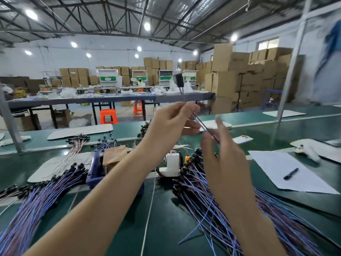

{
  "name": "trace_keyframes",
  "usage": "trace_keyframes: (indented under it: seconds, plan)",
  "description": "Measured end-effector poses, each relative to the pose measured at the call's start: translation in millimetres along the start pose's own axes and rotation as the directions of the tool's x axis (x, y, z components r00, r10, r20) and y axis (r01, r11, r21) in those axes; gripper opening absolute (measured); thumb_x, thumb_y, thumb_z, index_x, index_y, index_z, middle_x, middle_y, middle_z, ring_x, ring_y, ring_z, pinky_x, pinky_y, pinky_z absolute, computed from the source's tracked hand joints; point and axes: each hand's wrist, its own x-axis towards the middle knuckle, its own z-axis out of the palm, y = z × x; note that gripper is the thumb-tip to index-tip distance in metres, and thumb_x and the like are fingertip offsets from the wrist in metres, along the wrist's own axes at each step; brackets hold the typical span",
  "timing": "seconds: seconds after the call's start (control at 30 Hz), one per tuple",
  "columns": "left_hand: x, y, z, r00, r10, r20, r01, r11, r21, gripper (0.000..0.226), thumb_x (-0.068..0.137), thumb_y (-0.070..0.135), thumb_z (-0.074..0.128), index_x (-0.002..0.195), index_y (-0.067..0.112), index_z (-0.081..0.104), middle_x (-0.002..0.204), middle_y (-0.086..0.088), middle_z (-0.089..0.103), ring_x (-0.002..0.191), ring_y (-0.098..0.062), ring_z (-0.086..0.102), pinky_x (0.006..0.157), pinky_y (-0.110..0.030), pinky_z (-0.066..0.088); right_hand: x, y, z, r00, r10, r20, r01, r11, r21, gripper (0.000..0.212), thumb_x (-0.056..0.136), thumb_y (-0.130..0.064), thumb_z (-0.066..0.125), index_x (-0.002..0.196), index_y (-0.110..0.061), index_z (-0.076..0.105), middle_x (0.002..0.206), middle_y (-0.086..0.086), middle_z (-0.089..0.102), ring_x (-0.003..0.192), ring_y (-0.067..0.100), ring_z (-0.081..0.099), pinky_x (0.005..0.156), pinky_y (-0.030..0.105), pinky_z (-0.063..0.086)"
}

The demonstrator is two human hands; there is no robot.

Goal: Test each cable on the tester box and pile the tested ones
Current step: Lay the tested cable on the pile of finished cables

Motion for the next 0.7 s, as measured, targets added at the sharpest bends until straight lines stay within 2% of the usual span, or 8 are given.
trace_keyframes:
  seconds: [0.1,0.17,0.23,0.37,0.47,0.57,0.63,0.7]
  plan:
    - [15,-24,13,0.995,-0.090,-0.048,0.083,0.988,-0.130,0.029,0.106,0.024,0.050,0.091,0.007,0.068,0.075,-0.005,0.063,0.063,-0.013,0.066,0.065,-0.026,0.060,-1,25,-1,0.986,0.132,0.107,-0.144,0.983,0.117,0.035,0.107,-0.034,0.037,0.135,-0.028,0.058,0.086,-0.012,0.067,0.073,0.004,0.062,0.070,0.026,0.050]
    - [24,-44,19,0.984,-0.169,-0.052,0.157,0.972,-0.176,0.034,0.107,0.026,0.046,0.089,0.006,0.066,0.069,-0.002,0.063,0.059,-0.013,0.065,0.062,-0.027,0.059,-4,43,-5,0.979,0.165,0.117,-0.175,0.981,0.083,0.029,0.106,-0.034,0.040,0.121,-0.029,0.064,0.061,-0.018,0.055,0.057,-0.004,0.054,0.056,0.013,0.041]
    - [31,-64,23,0.972,-0.224,-0.068,0.210,0.963,-0.166,0.036,0.109,0.023,0.043,0.087,0.006,0.065,0.064,0.000,0.063,0.056,-0.013,0.063,0.059,-0.027,0.058,-3,59,-12,0.974,0.172,0.151,-0.167,0.985,-0.044,0.028,0.104,-0.041,0.040,0.111,-0.033,0.066,0.052,-0.016,0.053,0.053,0.001,0.052,0.050,0.017,0.037]
    - [48,-99,30,0.951,-0.285,-0.117,0.270,0.954,-0.129,0.035,0.108,0.020,0.043,0.087,0.005,0.066,0.068,-0.005,0.062,0.052,-0.011,0.060,0.053,-0.024,0.055,8,88,-28,0.953,0.234,0.194,-0.161,0.931,-0.329,0.028,0.105,-0.046,0.038,0.107,-0.033,0.064,0.076,-0.009,0.067,0.076,0.019,0.062,0.069,0.040,0.052]
    - [64,-125,38,0.950,-0.300,-0.084,0.308,0.943,0.128,0.035,0.108,0.026,0.044,0.089,0.008,0.068,0.071,-0.005,0.057,0.051,-0.012,0.054,0.047,-0.023,0.051,12,106,-32,0.956,0.235,0.176,-0.131,0.879,-0.459,0.023,0.107,-0.043,0.035,0.113,-0.036,0.057,0.080,-0.009,0.068,0.074,0.019,0.060,0.064,0.038,0.050]
    - [74,-150,44,0.890,-0.456,0.004,0.420,0.822,0.384,0.033,0.106,0.030,0.048,0.088,0.007,0.062,0.067,-0.002,0.054,0.044,-0.009,0.048,0.043,-0.021,0.049,12,128,-26,0.916,0.323,0.239,-0.118,0.785,-0.608,0.027,0.108,-0.039,0.033,0.133,-0.037,0.044,0.079,-0.006,0.061,0.074,0.022,0.055,0.064,0.037,0.044]
    - [74,-162,42,0.813,-0.581,0.030,0.516,0.744,0.424,0.032,0.105,0.033,0.049,0.090,0.006,0.058,0.072,-0.003,0.059,0.047,-0.011,0.050,0.047,-0.023,0.049,9,138,-20,0.862,0.407,0.301,-0.105,0.725,-0.681,0.043,0.107,-0.043,0.031,0.149,-0.032,0.030,0.100,-0.002,0.062,0.091,0.023,0.056,0.074,0.038,0.045]
    - [73,-172,35,0.831,-0.556,0.013,0.477,0.724,0.499,0.038,0.105,0.034,0.048,0.091,0.001,0.063,0.074,-0.005,0.062,0.053,-0.015,0.054,0.050,-0.025,0.051,5,144,-15,0.833,0.447,0.327,-0.086,0.686,-0.722,0.055,0.106,-0.050,0.027,0.157,-0.029,0.019,0.134,-0.001,0.054,0.118,0.020,0.051,0.088,0.035,0.045]
